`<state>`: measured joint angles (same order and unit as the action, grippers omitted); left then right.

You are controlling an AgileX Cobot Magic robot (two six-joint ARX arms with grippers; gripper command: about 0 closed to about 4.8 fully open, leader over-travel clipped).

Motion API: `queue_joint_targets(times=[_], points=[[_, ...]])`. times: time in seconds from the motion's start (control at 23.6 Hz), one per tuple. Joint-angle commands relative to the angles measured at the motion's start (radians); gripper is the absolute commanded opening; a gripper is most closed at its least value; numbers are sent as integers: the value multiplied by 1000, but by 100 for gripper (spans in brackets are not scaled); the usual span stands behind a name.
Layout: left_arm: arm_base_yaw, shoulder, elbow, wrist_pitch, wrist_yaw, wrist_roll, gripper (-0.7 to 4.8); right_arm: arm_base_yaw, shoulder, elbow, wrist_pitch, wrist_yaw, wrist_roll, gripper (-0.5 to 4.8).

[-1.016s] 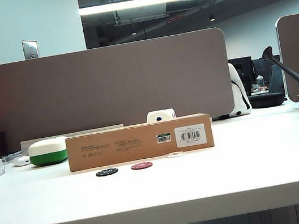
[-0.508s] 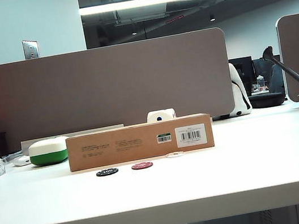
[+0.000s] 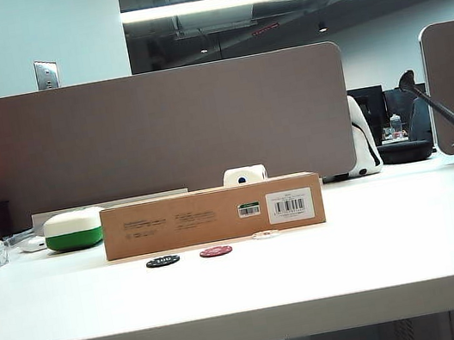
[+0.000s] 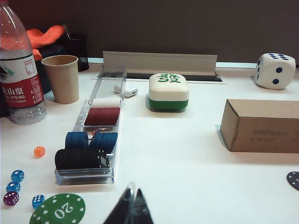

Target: Push the chip with the lowest value in the row forward next to the rectangular box.

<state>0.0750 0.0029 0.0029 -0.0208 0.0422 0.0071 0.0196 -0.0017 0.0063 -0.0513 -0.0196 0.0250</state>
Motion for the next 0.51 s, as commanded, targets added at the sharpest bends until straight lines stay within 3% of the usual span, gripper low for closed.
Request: queue_joint_targets(times=[0.04, 0.51], points=[[-1, 0, 5, 7, 4, 0, -5, 4, 0, -5, 1, 29, -11, -9], [-1, 0, 5, 7, 4, 0, -5, 3, 0, -5, 2, 28, -11, -9]])
